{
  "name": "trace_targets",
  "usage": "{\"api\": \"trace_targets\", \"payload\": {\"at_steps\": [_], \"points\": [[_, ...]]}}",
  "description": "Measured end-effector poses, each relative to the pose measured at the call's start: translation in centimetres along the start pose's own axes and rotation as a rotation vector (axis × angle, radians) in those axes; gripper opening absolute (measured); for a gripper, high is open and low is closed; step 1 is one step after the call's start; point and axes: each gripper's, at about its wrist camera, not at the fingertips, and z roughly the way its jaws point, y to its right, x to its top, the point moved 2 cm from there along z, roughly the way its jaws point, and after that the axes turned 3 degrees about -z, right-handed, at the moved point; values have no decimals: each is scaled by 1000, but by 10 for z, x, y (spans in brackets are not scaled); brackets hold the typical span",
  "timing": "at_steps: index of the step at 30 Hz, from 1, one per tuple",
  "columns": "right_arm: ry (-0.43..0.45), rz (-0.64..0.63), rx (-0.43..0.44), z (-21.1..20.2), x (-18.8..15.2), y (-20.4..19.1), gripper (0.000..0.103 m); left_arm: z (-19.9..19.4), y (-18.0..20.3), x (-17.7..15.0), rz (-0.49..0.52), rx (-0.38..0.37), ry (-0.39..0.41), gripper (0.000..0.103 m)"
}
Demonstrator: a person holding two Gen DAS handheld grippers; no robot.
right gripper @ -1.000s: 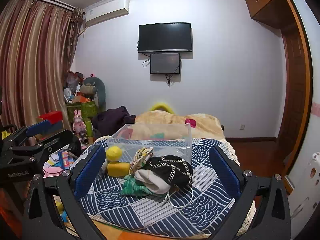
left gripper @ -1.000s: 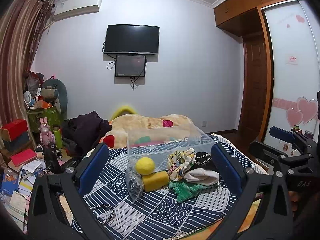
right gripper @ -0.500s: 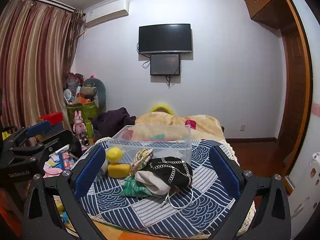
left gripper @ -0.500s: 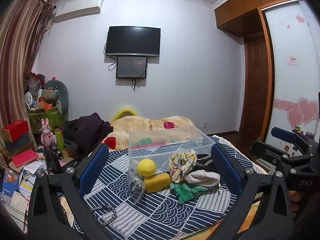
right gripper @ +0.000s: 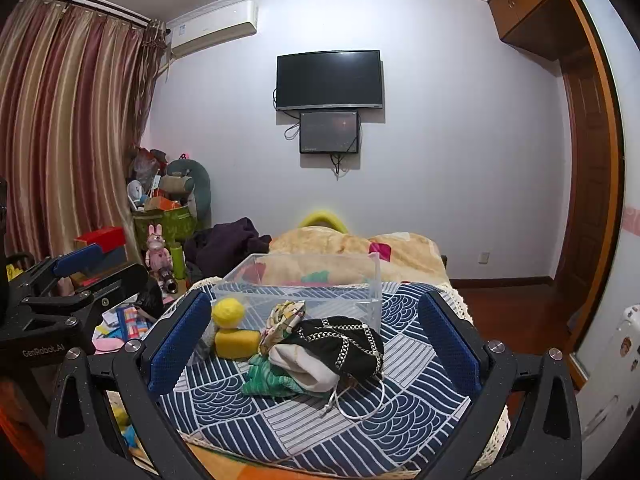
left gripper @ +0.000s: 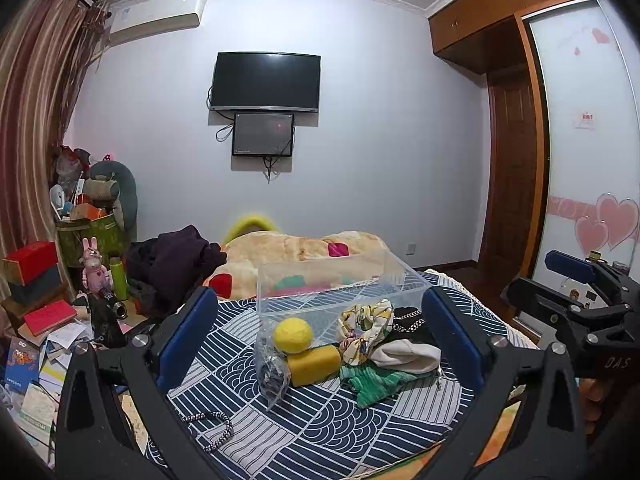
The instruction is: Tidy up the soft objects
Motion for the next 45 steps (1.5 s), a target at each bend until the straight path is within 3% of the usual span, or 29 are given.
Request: {"api": "trace_targets", "payload": {"at_steps": [36,45], "points": [[23,2,19,-7,2,-3,103,-2,-1,1,4,-11,-2,103],[-114,2,18,29,-16,8,103,35,-21,-9,-17,6,-98,103]]}}
